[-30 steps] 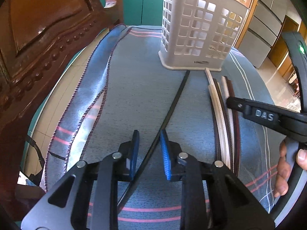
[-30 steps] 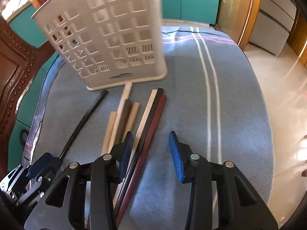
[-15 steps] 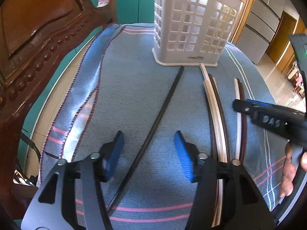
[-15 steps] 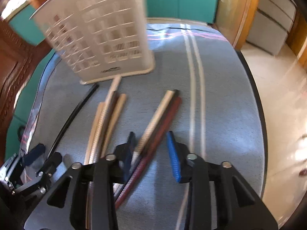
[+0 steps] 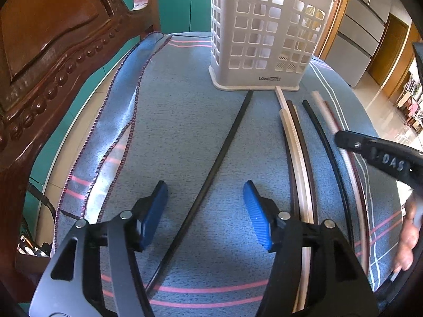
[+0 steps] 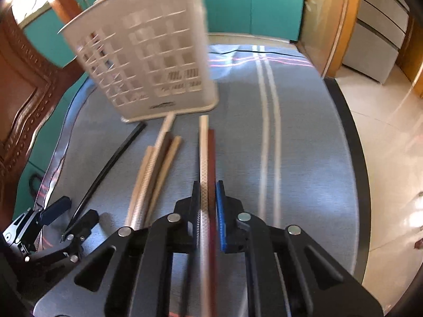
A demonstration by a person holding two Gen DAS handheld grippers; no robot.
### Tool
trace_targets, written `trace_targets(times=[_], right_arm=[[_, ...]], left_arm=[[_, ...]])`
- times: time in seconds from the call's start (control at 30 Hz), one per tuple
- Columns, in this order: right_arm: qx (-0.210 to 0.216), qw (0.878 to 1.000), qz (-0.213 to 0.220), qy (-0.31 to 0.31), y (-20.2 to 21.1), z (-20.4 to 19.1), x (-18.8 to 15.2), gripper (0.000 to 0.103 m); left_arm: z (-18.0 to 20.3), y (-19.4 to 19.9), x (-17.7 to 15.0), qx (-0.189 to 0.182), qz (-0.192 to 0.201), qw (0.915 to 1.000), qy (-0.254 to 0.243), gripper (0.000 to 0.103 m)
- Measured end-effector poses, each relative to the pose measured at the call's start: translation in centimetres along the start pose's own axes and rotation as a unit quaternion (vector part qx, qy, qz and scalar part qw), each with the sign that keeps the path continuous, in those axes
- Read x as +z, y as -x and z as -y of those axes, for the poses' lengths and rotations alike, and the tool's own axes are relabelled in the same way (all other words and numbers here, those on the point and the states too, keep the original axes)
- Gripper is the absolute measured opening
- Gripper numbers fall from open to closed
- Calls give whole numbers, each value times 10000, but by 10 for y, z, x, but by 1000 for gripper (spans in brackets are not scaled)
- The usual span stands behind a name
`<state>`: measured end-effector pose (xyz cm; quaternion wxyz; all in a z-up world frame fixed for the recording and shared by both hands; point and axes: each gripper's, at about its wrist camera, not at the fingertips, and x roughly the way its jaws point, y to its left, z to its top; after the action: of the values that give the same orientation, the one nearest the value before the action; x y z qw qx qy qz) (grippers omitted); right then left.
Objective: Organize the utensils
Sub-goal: 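Grasp a dark red chopstick with the right tool while the left grasps a black one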
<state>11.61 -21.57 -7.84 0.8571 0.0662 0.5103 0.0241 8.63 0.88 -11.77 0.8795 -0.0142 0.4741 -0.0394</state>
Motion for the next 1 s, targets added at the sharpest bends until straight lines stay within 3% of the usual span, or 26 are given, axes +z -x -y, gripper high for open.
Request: trace_targets(times=[0.33, 0.6, 0.73, 0.8, 0.9, 1.0], right_arm=[[-111, 9986, 168, -489, 17, 34, -4, 19], [-677, 9970, -178, -323, -12, 27, -3, 19], [-764, 9966, -183, -239, -17, 22, -1, 19], [-774, 9966, -189, -200, -18, 21, 0, 19], [-778, 9967, -192, -117, -18, 18, 2, 19], [-727, 9971, -227, -49, -17, 18, 5, 19]], left_arm=[[-1, 1, 1, -25, 23, 10000, 60, 65], [-2, 0, 10, -25, 38, 10000, 73, 65], [12, -8, 37, -185, -65, 9986, -487, 65], [21, -15, 47, -85, -179, 9969, -760, 65], [33, -34, 61, -84, -473, 9935, -1033, 53], [42, -35, 67, -105, -511, 9908, -1247, 39]])
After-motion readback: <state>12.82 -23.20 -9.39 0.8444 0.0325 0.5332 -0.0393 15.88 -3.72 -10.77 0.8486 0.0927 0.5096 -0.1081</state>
